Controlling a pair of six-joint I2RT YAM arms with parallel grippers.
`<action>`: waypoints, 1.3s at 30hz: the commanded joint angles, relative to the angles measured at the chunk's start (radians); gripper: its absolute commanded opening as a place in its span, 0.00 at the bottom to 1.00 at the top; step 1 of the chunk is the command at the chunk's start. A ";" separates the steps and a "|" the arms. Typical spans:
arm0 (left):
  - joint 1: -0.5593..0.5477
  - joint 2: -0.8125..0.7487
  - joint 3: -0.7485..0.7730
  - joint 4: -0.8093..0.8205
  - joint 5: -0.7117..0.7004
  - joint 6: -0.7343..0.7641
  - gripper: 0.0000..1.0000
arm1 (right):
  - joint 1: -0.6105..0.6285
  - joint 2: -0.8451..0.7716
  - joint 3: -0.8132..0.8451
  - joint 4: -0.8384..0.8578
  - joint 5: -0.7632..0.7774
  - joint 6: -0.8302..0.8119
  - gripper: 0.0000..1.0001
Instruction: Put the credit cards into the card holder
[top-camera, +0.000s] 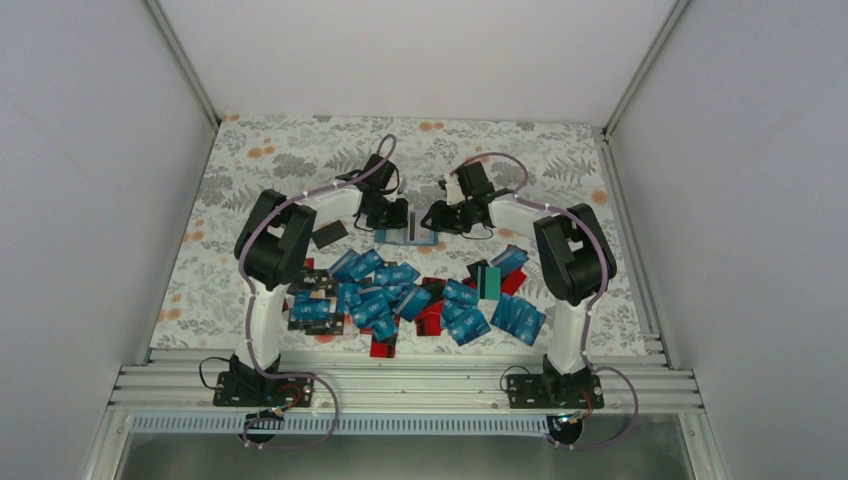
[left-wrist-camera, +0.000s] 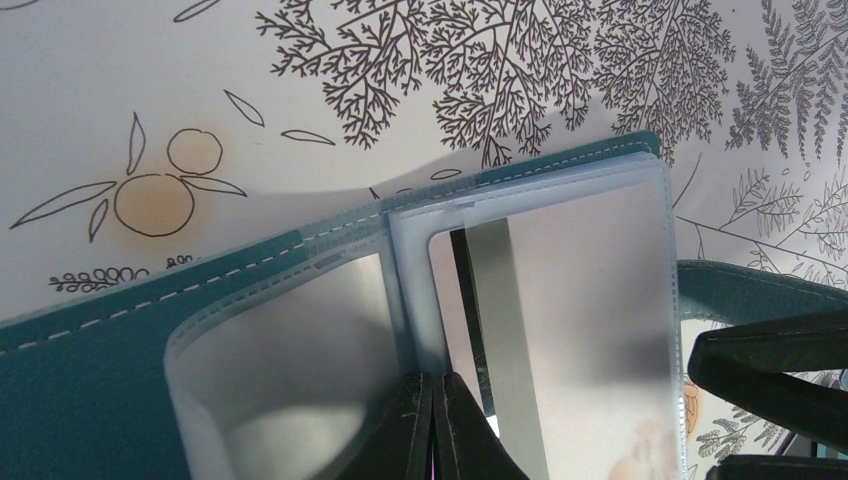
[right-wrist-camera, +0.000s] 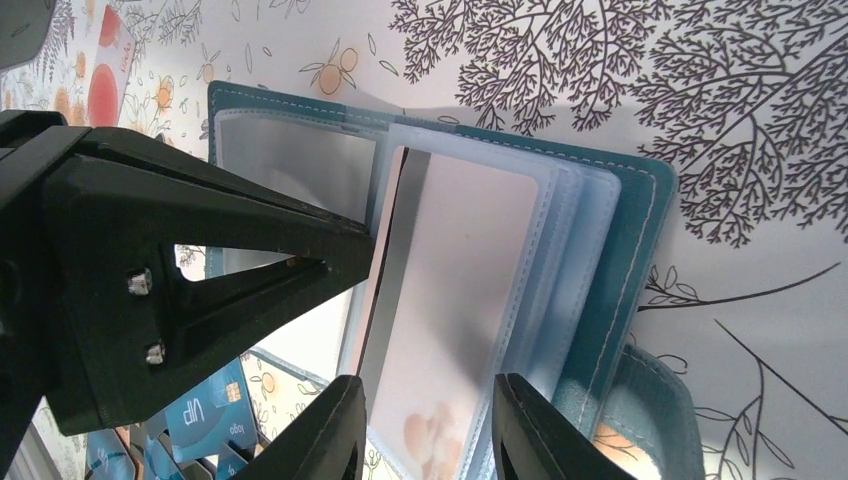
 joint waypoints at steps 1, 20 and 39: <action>-0.008 0.043 -0.015 -0.020 -0.018 -0.001 0.02 | -0.006 0.021 -0.009 0.001 0.017 0.002 0.34; -0.010 0.045 -0.012 -0.021 -0.017 -0.002 0.02 | -0.003 0.053 0.002 0.010 -0.005 0.007 0.33; -0.011 0.047 0.003 -0.031 -0.020 0.002 0.02 | 0.023 0.005 0.036 -0.063 0.125 -0.023 0.31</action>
